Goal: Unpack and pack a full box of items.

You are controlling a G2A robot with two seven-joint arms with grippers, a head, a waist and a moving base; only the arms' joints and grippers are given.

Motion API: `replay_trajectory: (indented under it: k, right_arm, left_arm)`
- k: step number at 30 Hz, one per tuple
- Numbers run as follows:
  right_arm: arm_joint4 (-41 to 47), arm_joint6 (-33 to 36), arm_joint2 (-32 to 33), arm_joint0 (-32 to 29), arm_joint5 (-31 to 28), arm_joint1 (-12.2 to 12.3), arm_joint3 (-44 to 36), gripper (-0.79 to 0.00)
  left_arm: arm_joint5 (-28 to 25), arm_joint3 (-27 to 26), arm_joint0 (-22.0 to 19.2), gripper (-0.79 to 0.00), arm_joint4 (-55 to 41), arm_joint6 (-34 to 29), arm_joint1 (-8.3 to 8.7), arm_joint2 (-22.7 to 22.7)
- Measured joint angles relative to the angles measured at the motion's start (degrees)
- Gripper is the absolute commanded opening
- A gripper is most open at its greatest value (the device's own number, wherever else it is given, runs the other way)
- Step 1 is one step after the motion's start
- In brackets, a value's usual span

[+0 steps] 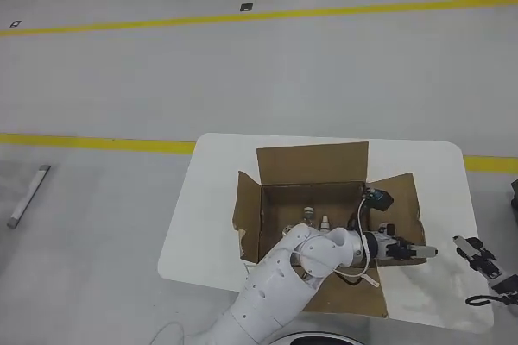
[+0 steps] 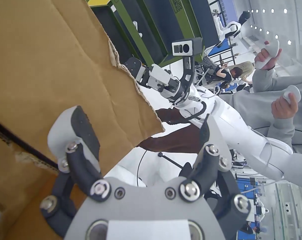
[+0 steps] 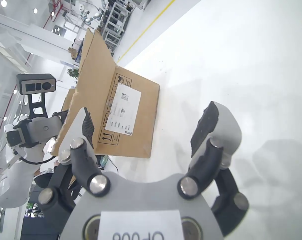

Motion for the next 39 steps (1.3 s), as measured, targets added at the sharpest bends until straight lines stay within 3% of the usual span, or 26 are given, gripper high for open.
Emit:
replay_trajectory:
  k: [10, 19, 22, 27, 32, 39]
  right_arm:
    - [3.48, 0.49, -0.31, 0.79, 1.83, -0.19, -1.08, 0.0]
    - [22.11, 13.74, -1.36, 3.3, 8.83, -0.08, -3.42, 0.0]
    - [26.18, 17.57, -2.22, 4.71, 10.93, -0.11, -3.34, -0.413]
    - [28.47, 19.64, -3.41, 6.52, 12.69, -0.29, -2.88, -0.69]
    - [27.3, 20.32, -4.49, 7.47, 13.45, -0.44, -3.01, -0.785]
    - [24.98, 19.85, -5.92, 8.3, 13.74, -0.69, -3.06, -0.785]
  left_arm:
    - [0.02, 1.27, -0.12, 0.0, -0.12, -0.25, 0.0, -0.47]
    - [0.42, 1.24, 0.28, 0.0, -0.43, -0.34, 0.1, -0.96]
    - [0.43, 1.43, 0.21, 0.0, -0.46, -0.25, 0.04, -0.91]
    - [0.29, 1.92, 0.12, 0.0, -0.8, -0.34, 0.02, -1.14]
    - [0.21, 2.07, -0.03, 0.0, -1.16, -0.47, 0.05, -1.54]
    - [0.22, 2.66, -0.4, 0.0, -1.36, -0.47, -0.13, -1.35]
